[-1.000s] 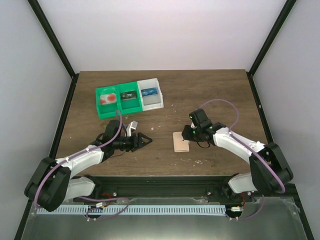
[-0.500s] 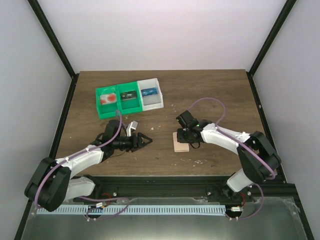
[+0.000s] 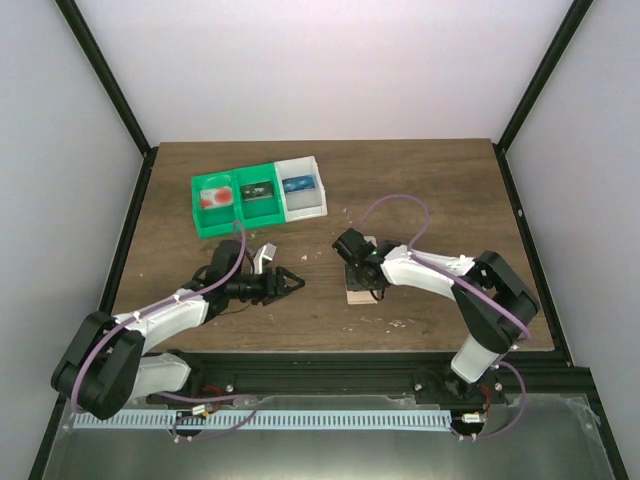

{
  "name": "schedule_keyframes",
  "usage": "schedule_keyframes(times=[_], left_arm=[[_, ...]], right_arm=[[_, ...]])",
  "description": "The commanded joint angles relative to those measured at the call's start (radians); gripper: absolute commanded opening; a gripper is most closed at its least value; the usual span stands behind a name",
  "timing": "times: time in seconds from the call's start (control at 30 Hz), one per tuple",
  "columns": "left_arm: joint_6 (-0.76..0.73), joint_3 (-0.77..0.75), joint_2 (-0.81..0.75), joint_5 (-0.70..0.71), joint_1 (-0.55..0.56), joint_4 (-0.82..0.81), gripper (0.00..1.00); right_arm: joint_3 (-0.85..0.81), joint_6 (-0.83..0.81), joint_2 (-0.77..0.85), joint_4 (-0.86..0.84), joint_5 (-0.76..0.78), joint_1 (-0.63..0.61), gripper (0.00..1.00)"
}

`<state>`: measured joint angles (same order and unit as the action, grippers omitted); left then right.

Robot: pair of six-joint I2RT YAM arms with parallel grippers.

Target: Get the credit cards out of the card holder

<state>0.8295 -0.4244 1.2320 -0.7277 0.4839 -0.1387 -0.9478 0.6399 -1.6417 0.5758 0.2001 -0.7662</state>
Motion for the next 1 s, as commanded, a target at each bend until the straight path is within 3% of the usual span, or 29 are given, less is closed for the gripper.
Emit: schedule_keyframes(times=[0.0,0.17,0.57,0.97], left_arm=[[-0.021,-0.017,0.003,-0.005,-0.004,-0.001,0.67],[-0.018,-0.014,-0.007,0.001,-0.004,0.002,0.66],[-0.093,-0.053,-0.01,0.089,-0.004,0.102,0.6],[-0.075,0.013,0.141,0.034,-0.001,-0.071,0.39]], right_arm=[[-0.023,0.009,-0.034,0.04,0.047,-0.031,0.16],[-0.025,0.002,-0.003,0.019,0.045,-0.04,0.01],[-0.049,-0.1,0.05,-0.159,-0.042,-0.143,0.0],[0.087,0.007,0.193,-0.396,-0.253,-0.143,0.0]])
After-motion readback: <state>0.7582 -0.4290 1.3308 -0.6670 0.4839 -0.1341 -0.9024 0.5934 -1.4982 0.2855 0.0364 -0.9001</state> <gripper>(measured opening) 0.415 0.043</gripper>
